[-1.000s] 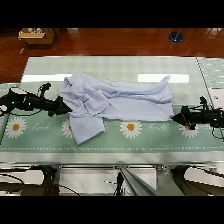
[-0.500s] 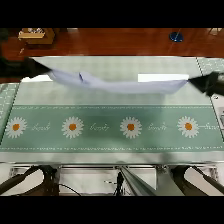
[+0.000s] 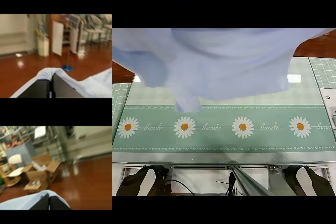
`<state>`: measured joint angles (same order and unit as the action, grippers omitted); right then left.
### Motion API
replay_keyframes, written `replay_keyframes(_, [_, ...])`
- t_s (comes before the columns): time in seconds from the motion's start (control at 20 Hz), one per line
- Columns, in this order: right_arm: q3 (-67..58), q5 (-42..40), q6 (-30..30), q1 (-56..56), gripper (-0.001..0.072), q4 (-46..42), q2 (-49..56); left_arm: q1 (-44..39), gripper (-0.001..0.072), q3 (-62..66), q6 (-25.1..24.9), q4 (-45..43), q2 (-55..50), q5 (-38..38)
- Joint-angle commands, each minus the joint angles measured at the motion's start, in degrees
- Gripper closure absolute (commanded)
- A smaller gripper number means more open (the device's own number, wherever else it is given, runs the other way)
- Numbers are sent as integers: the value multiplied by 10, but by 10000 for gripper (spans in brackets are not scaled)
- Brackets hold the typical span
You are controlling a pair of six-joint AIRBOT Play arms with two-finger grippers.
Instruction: Fold the shirts.
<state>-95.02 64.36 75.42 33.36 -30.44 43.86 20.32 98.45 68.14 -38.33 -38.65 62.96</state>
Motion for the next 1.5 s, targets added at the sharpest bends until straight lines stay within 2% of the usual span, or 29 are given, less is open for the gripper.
replay_keyframes(0.0, [-115, 29, 83, 0, 692, -152, -33, 7, 677, 67, 87, -123, 74, 20])
replay_keyframes(0.15, [-164, 138, 119, 0, 692, -268, -60, 7, 677, 92, 131, -196, 108, 90])
replay_keyframes(0.3, [-185, 214, 125, 0, 692, -339, -88, 7, 678, 125, 160, -211, 112, 189])
replay_keyframes(0.45, [-185, 273, 120, 0, 692, -347, -102, 6, 677, 135, 183, -210, 112, 273])
replay_keyframes(0.55, [-185, 321, 111, 0, 692, -347, -98, 6, 677, 135, 183, -210, 110, 308])
replay_keyframes(0.75, [-185, 350, 104, 0, 692, -346, -57, 7, 677, 131, 169, -202, 61, 393])
replay_keyframes(0.95, [-185, 374, 103, 0, 692, -340, 46, 7, 677, 87, 123, -184, -17, 366])
replay_keyframes(1.05, [-185, 388, 103, 0, 692, -336, 119, 6, 677, 80, 118, -175, -79, 334])
replay_keyframes(1.15, [-185, 406, 104, 0, 693, -315, 194, 5, 677, 80, 118, -120, -158, 330])
replay_keyframes(1.3, [-185, 400, 118, -9, 692, -280, 287, -54, 677, 80, 118, -78, -276, 330])
replay_keyframes(1.45, [-185, 376, 111, -79, 692, -345, 348, -134, 677, 80, 118, -85, -382, 307])
